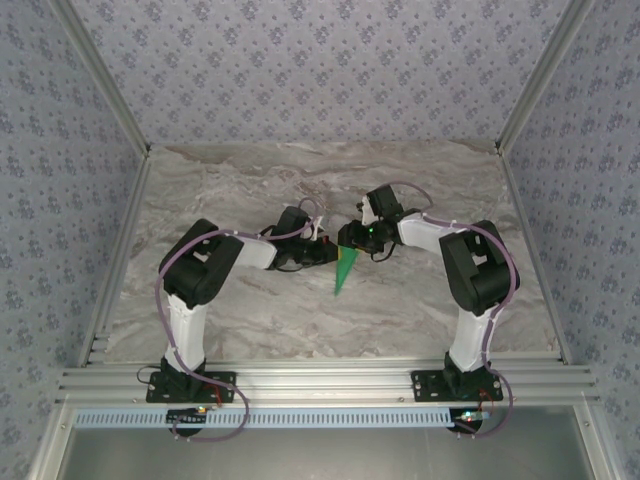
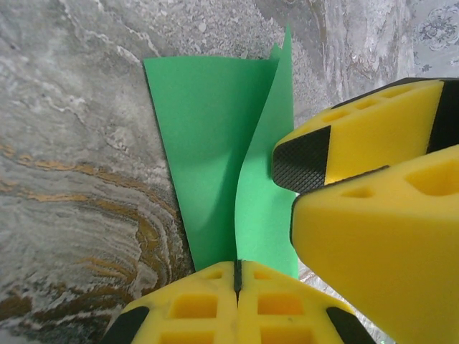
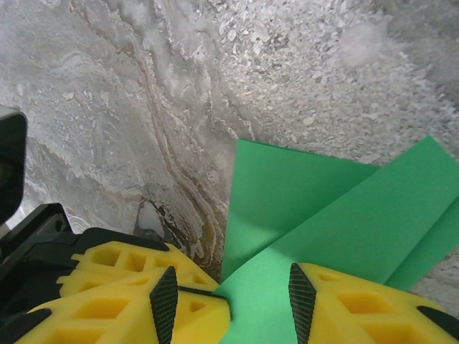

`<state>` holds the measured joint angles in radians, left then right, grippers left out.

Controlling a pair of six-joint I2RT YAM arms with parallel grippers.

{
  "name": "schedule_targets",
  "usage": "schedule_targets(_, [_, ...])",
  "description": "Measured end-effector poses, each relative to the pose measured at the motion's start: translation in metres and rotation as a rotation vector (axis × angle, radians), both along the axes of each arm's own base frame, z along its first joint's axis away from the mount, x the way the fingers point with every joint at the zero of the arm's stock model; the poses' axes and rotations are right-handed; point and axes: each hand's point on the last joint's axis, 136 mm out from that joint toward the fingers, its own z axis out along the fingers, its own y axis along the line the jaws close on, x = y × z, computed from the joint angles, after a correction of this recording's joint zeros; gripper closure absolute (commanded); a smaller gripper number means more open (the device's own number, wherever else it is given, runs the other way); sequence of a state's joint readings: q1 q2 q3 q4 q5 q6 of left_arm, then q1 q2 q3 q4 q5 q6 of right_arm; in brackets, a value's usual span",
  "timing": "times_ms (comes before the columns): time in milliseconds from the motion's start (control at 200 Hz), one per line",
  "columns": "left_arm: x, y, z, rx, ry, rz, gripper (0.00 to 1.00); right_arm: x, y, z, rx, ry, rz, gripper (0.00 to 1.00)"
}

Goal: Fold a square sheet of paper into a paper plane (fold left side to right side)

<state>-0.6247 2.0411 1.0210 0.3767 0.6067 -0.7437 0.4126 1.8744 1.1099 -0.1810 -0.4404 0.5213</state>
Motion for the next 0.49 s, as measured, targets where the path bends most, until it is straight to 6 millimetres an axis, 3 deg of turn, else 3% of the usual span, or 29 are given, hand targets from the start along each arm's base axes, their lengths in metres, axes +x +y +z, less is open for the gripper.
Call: schedule_targets(495, [-0.0001, -0.0016, -0.0003, -0.002, 0.010, -0.007, 1.00, -0.0013, -0.0052, -0.0045, -0.035, 0.000, 0.000, 0.51])
